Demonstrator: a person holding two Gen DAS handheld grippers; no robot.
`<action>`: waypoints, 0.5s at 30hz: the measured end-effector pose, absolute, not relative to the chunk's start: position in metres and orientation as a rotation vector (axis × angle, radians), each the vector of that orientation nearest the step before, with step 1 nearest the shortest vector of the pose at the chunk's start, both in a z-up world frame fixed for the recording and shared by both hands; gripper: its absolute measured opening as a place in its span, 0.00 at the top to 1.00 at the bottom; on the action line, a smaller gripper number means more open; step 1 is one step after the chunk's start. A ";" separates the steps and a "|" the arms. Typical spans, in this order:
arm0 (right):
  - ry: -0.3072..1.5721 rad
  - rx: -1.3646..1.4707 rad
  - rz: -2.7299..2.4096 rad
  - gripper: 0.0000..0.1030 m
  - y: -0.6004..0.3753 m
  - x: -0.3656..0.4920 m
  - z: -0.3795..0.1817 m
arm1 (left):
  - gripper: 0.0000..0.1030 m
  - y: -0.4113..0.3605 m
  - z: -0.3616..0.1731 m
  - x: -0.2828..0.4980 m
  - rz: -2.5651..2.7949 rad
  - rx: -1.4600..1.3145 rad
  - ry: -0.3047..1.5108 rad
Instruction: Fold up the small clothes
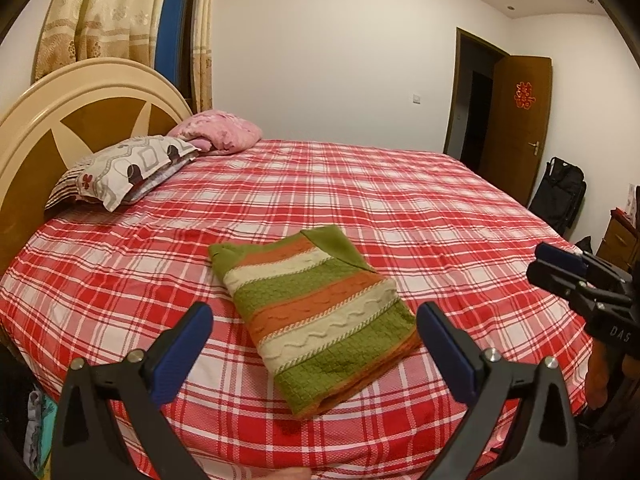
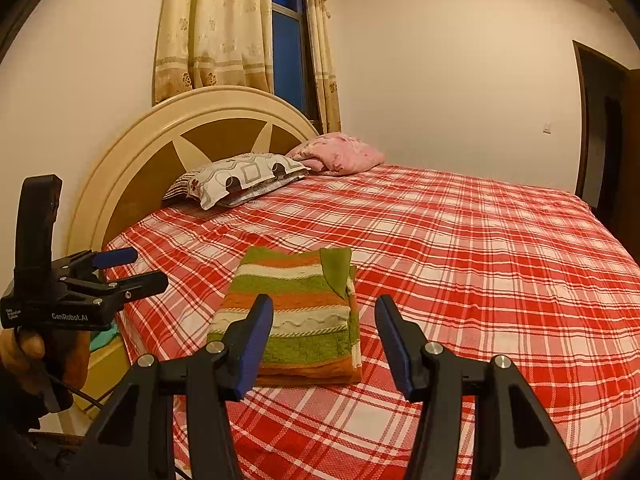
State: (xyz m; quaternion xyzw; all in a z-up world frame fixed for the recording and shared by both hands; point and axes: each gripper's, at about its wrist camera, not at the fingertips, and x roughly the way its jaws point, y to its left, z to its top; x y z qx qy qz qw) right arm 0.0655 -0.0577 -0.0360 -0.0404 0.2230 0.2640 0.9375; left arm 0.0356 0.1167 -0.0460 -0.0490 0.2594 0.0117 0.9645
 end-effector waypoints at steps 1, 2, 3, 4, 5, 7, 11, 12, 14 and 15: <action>0.455 -0.084 0.540 0.47 -0.058 0.065 -0.036 | 0.00 0.117 -0.046 0.036 0.025 -0.100 0.525; 0.455 -0.085 0.540 0.47 -0.057 0.065 -0.036 | 0.00 0.116 -0.045 0.035 0.024 -0.099 0.522; 0.456 -0.086 0.541 0.47 -0.057 0.064 -0.036 | 0.00 0.116 -0.044 0.034 0.027 -0.095 0.518; 0.455 -0.087 0.542 0.47 -0.056 0.064 -0.036 | 0.00 0.115 -0.043 0.033 0.035 -0.089 0.513; 0.453 -0.088 0.543 0.47 -0.056 0.063 -0.036 | 0.00 0.115 -0.042 0.033 0.039 -0.084 0.509; 0.445 -0.088 0.543 0.47 -0.056 0.062 -0.035 | 0.00 0.115 -0.040 0.032 0.046 -0.075 0.503; 0.424 -0.091 0.545 0.47 -0.056 0.058 -0.032 | 0.00 0.114 -0.037 0.030 0.054 -0.066 0.491; 0.423 -0.091 0.546 0.47 -0.056 0.058 -0.032 | 0.00 0.114 -0.037 0.031 0.057 -0.064 0.492; 0.424 -0.093 0.547 0.47 -0.055 0.058 -0.032 | 0.00 0.115 -0.037 0.031 0.066 -0.063 0.494; 0.424 -0.093 0.548 0.47 -0.054 0.058 -0.032 | 0.00 0.114 -0.038 0.032 0.066 -0.063 0.495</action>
